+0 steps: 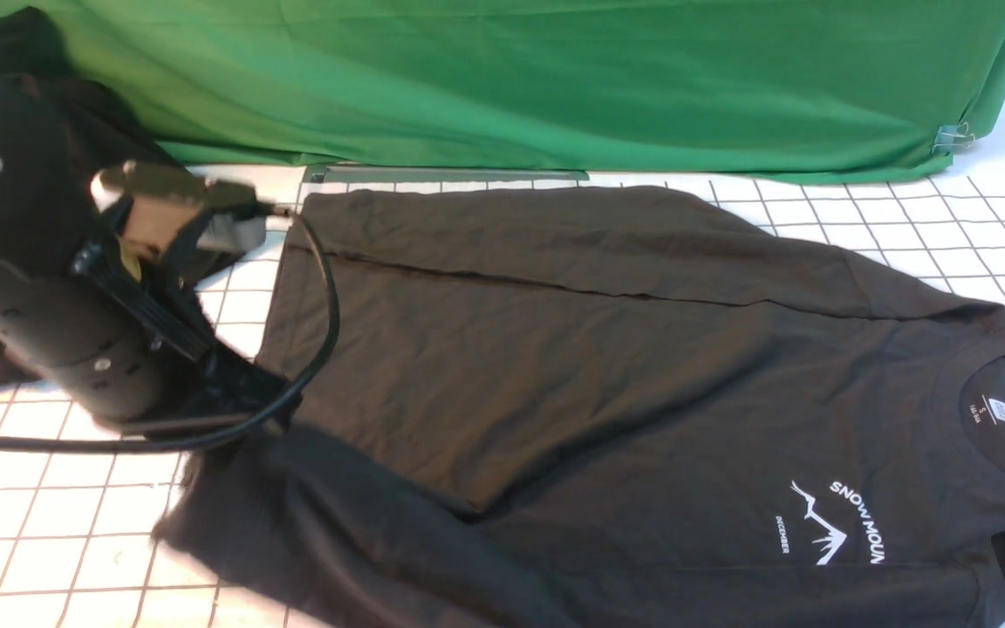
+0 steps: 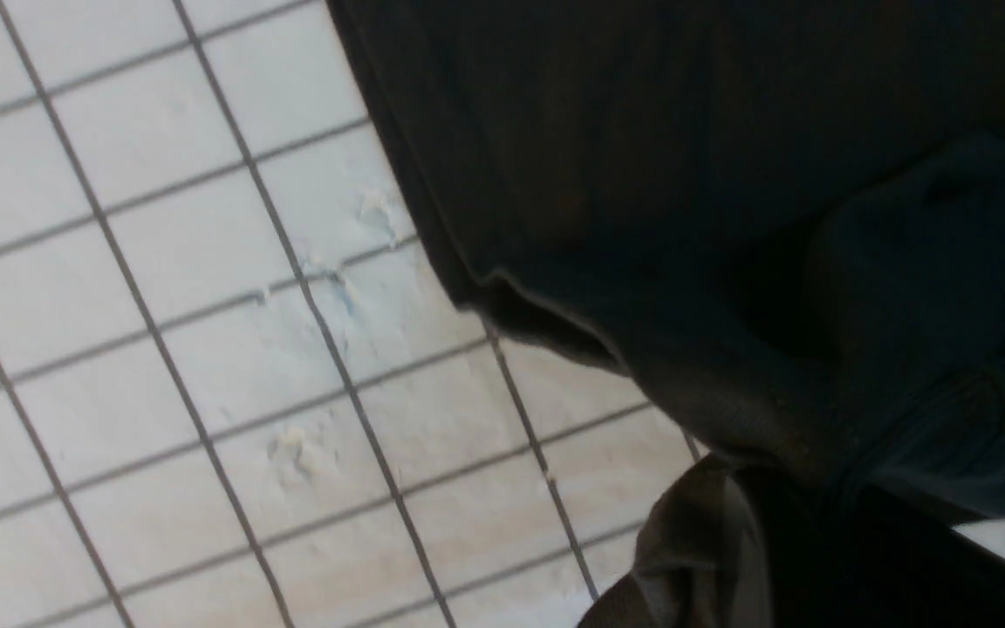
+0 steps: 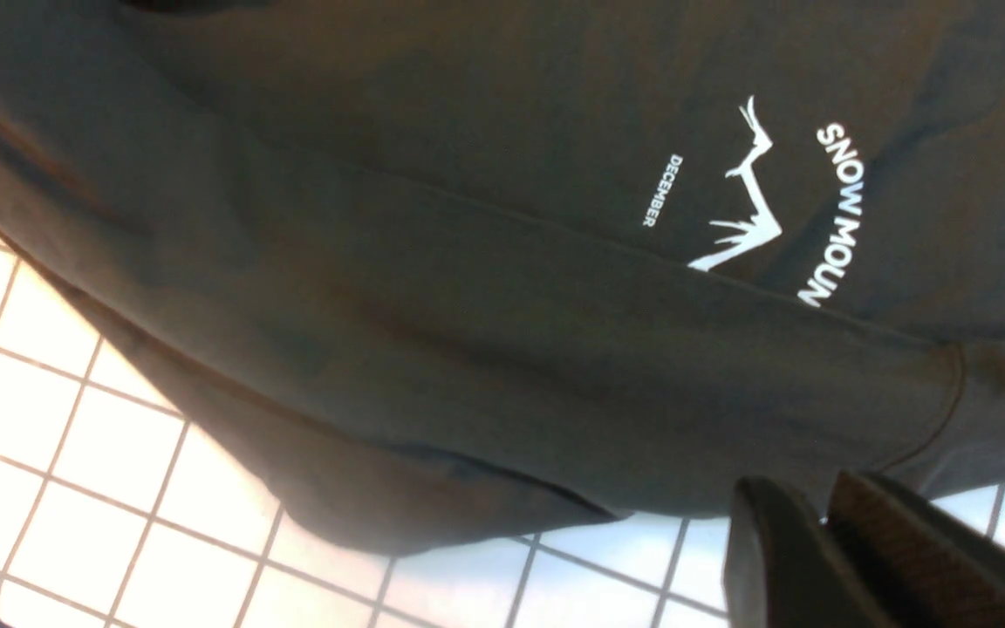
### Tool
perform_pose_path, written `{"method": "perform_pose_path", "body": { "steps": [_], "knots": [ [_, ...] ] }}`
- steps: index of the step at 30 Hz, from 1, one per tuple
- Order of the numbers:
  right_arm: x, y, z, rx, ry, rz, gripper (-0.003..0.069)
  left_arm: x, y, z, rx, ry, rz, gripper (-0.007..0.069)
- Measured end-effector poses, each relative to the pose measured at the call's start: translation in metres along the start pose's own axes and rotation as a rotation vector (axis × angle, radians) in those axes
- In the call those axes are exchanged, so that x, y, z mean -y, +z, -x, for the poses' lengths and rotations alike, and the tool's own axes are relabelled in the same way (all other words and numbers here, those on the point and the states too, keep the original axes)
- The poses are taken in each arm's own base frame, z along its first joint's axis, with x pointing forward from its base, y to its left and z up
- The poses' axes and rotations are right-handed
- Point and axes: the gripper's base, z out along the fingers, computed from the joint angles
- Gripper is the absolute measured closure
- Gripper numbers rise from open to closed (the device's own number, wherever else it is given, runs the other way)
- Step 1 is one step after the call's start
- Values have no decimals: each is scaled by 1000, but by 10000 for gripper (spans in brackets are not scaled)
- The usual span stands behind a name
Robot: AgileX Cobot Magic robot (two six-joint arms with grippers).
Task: Fold a long-sleeved shirt over a white checkered tablecloth.
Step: 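Grasp the left edge of the dark T-shirt lying flat on the table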
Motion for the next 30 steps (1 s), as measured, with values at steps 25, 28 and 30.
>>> {"method": "perform_pose_path", "body": {
  "steps": [25,28,30],
  "knots": [
    [0,0,3,33,2,-4,574,-10,58,-60,-286,-12,81,478],
    [0,0,3,33,2,-4,573,-9,58,-61,-302,-22,69,377],
    [0,0,3,33,3,-4,571,-9,58,-62,-312,-23,68,335]
  ]
}}
